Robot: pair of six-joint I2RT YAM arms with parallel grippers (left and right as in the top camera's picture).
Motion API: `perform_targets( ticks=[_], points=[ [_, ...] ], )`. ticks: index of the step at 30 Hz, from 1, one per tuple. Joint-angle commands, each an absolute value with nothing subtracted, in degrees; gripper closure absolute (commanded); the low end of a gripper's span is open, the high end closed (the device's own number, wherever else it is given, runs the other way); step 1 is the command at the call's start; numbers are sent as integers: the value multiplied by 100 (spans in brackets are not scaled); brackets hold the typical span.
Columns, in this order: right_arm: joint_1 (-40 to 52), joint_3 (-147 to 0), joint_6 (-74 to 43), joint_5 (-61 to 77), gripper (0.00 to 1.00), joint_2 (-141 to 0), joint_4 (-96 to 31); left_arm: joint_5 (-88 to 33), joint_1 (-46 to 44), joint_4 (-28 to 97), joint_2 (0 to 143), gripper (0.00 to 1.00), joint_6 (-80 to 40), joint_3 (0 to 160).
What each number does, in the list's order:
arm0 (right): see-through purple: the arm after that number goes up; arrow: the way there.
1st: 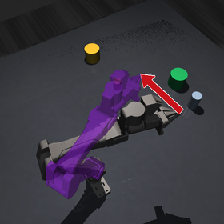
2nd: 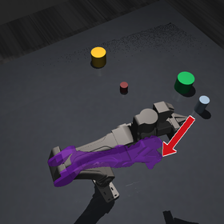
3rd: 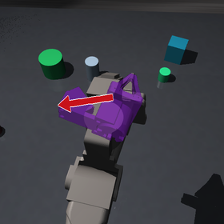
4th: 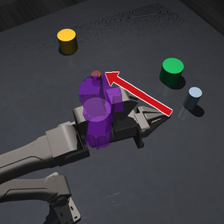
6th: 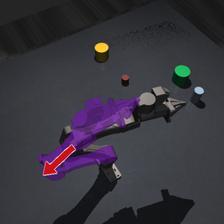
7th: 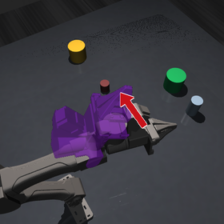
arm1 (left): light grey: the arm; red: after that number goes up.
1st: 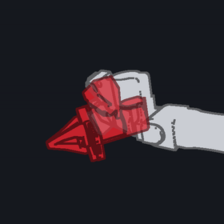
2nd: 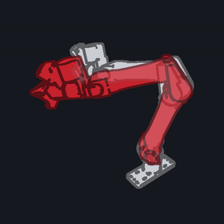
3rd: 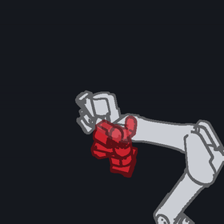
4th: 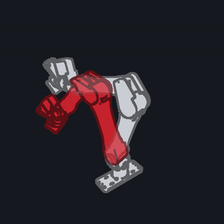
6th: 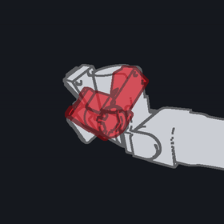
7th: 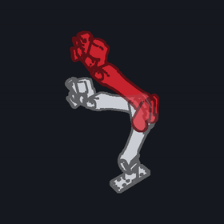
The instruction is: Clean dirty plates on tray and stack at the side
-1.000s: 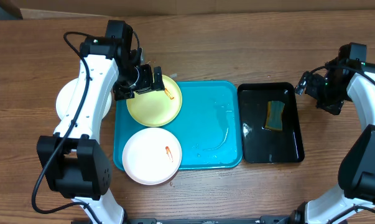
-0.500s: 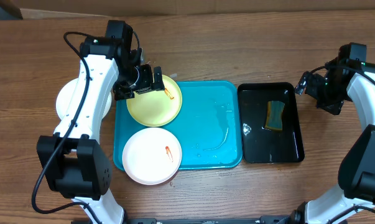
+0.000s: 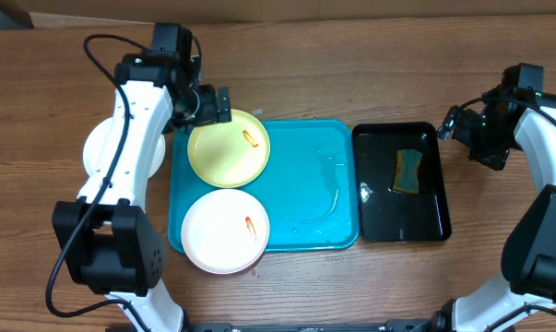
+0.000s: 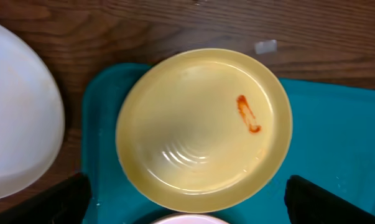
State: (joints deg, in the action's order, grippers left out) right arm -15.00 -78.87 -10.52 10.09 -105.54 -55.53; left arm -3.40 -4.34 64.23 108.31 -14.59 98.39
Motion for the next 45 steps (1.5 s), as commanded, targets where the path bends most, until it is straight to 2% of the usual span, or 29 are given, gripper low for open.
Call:
perform_targets(
  ticks=[1,3,5,8,13,16,18,23,28,36,45],
  points=[
    [-1518,-8060,-1052,1000,0,-10479,-5537,25,-202,6523,10683,1,-1533,9939],
    [-1518,-8060,-1052,1000,0,-10479,-5537,1,-3,6593,10683,7,-1544,9937],
    [-1518,-8060,-1122,1216,0,-10479,-5485,-104,211,6606,10694,17,-1540,9902],
    [-1518,-8060,-1420,2104,0,-10479,-5647,-423,423,6713,10715,28,-1542,9786],
    [-1525,-8103,-1347,2746,1,-10477,-5972,-556,482,6635,10750,25,-1538,9369],
    [-1437,-8274,-976,3100,23,-10466,-6372,-585,451,6648,10750,22,-1520,9192],
    [-1223,-8442,-829,2836,30,-10418,-6735,-593,438,6652,10750,20,-1522,9139],
    [-550,-8442,-1382,1109,26,-10353,-7358,-600,438,6602,10750,16,-1522,9131],
    [357,-8009,-1793,-47,25,-10353,-7196,-598,436,6593,10750,16,-1522,9131],
    [1247,-7913,-2069,56,23,-10353,-6866,-513,427,6431,10750,24,-1544,8906],
    [2206,-7915,-1935,1883,41,-10357,-5068,-808,484,6171,10733,25,-1632,8897]
  ],
)
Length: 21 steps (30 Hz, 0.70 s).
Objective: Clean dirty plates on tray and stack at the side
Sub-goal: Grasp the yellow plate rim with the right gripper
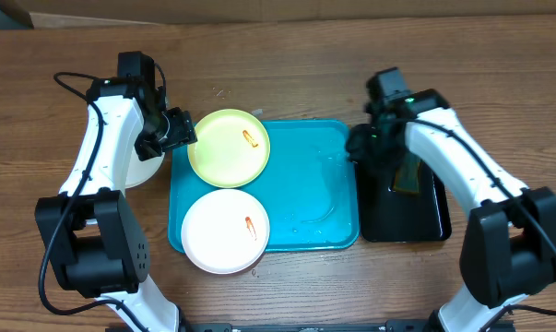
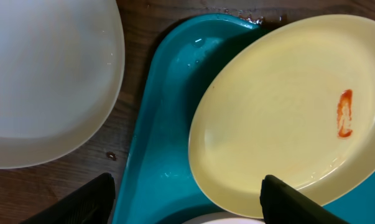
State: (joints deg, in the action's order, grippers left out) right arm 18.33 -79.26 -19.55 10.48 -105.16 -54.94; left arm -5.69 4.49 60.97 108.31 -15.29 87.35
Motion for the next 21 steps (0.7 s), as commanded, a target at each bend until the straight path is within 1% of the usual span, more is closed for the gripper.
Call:
perform_targets(
  ticks=[1,6,9,12,16,17,20,21],
  points=[
    [2318,-7915,-1935,1898,40,-10361,-4807,-891,515,6283,10733,25,-1629,9006],
    [2790,-7926,-1988,1905,39,-10412,-3444,-888,561,6635,10731,24,-1627,9240],
    [2995,-8031,-1997,1909,34,-10556,-3164,-873,541,6711,10733,24,-1629,9240],
    [3094,-8521,-1951,1704,34,-10853,-3312,-888,508,6709,10733,24,-1636,9240],
    [3098,-9771,-1623,1555,35,-11487,-4075,-888,508,6748,10735,22,-1636,9238],
    [3118,-9992,-1529,1490,36,-11633,-4125,-884,508,6751,10735,21,-1634,9238],
    [3234,-10204,-1476,972,48,-11911,-3953,-882,508,6748,10735,20,-1632,9238],
    [3291,-10202,-1479,720,50,-11987,-3900,-884,508,6748,10735,20,-1634,9238]
  ],
)
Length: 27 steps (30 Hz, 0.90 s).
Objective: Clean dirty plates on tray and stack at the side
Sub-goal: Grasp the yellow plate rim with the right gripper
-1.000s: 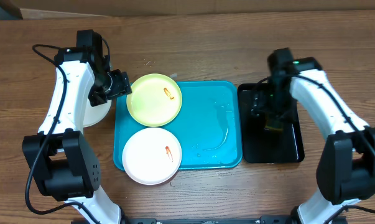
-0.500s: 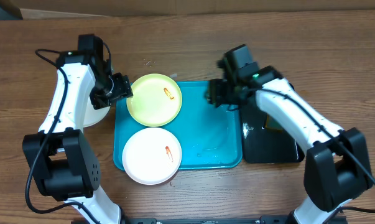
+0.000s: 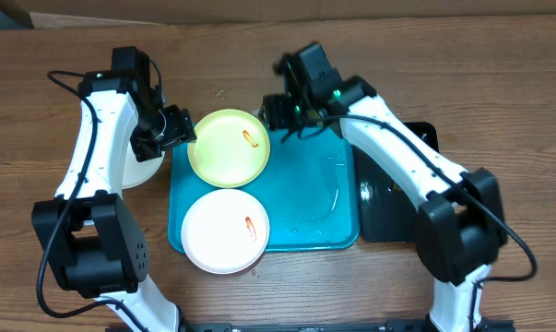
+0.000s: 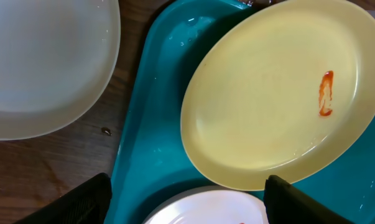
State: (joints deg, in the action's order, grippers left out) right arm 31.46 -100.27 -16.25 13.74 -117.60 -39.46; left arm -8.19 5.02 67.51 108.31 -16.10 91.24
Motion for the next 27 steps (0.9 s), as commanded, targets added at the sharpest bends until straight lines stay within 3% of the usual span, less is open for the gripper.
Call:
perform_targets(
  ticks=[1,5,9,15,20,27],
  points=[
    [3347,-10202,-1479,497,51,-12068,-3861,-884,508,6748,10735,20,-1634,9238],
    [3544,-10202,-1476,176,52,-12383,-3577,-884,508,6746,10735,20,-1634,9238],
    [3684,-10202,-1481,174,64,-12680,-3452,-884,508,6742,10735,19,-1634,9238],
    [3771,-10202,-1498,64,66,-13076,-3420,-886,508,6746,10735,19,-1634,9238],
    [3752,-10202,-1500,-60,79,-13069,-3428,-886,508,6746,10735,19,-1632,9238],
    [3721,-10217,-1496,-40,66,-12866,-3448,-886,508,6744,10735,18,-1634,9238]
  ],
)
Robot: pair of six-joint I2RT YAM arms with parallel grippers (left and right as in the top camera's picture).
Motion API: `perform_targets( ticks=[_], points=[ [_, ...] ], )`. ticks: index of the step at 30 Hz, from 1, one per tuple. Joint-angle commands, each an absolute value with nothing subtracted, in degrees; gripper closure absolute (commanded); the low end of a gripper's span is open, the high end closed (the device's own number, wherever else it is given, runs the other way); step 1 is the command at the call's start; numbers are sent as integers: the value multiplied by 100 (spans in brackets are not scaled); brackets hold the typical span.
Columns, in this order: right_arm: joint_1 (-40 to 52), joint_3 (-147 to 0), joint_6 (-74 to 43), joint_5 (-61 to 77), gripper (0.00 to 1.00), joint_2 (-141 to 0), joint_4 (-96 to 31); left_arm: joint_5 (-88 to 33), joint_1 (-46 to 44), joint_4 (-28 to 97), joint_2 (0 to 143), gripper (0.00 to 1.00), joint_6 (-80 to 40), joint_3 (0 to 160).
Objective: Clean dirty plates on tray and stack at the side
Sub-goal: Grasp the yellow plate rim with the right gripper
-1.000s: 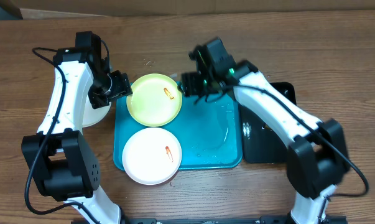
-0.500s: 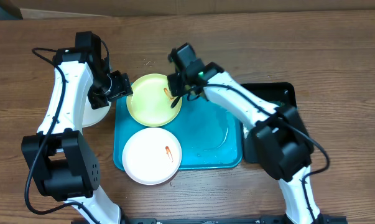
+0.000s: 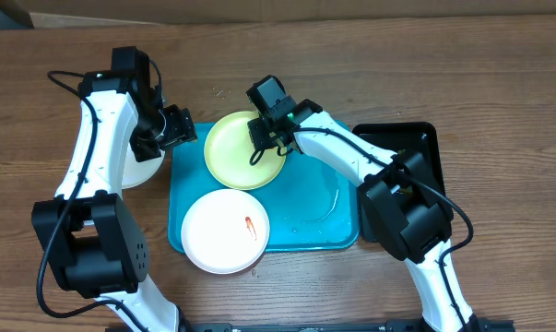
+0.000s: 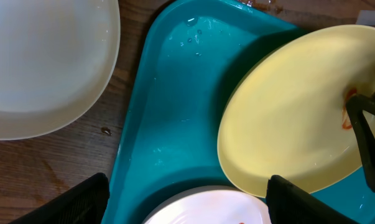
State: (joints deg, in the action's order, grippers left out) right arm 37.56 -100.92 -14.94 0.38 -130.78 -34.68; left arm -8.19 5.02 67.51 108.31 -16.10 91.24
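Note:
The yellow plate [image 3: 231, 157] lies at the back of the teal tray [image 3: 305, 203], its red stain mostly covered. My right gripper [image 3: 264, 138] reaches across and rests on the plate at the stain; one of its dark fingers [image 4: 364, 137] shows in the left wrist view, but its state does not. A white plate [image 3: 218, 235] with a red smear sits at the tray's front left. My left gripper [image 3: 171, 126] hangs open over the tray's back left corner, holding nothing. In the left wrist view the yellow plate [image 4: 287, 124] casts a broad shadow on the tray [image 4: 168, 93].
A clean white plate [image 3: 137, 171] lies on the wood left of the tray, also seen as the white plate [image 4: 38, 62] in the left wrist view. A black tray [image 3: 423, 138] stands at the right, largely under my right arm; no sponge shows.
My right gripper has gone from above the tray's back edge down onto the yellow plate at its stain. The plate now sits further right. The left gripper has hardly moved.
First the left gripper hovered open over the yellow plate and the right arm was far right. Then the left gripper was at the tray's left corner and the right gripper at the black tray. Later the right gripper was over the teal tray, now on the yellow plate.

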Motion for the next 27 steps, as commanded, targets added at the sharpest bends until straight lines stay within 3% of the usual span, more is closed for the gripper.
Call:
perform_targets(
  ticks=[1,7,18,23,27],
  points=[
    [3712,-10237,-1496,-43,65,-12742,-3457,-886,508,6744,10735,18,-1634,9238],
    [3555,-10241,-1492,-40,61,-12403,-3640,-886,508,6751,10735,18,-1634,9238],
    [3356,-9933,-1479,-36,61,-12707,-3844,-888,506,6751,10735,18,-1634,9238],
    [3378,-9867,-1496,-36,72,-12807,-3793,-886,506,6757,10735,18,-1632,9238],
    [3378,-9867,-1527,12,75,-12805,-3944,-886,506,6757,10735,18,-1632,9238]
  ],
)
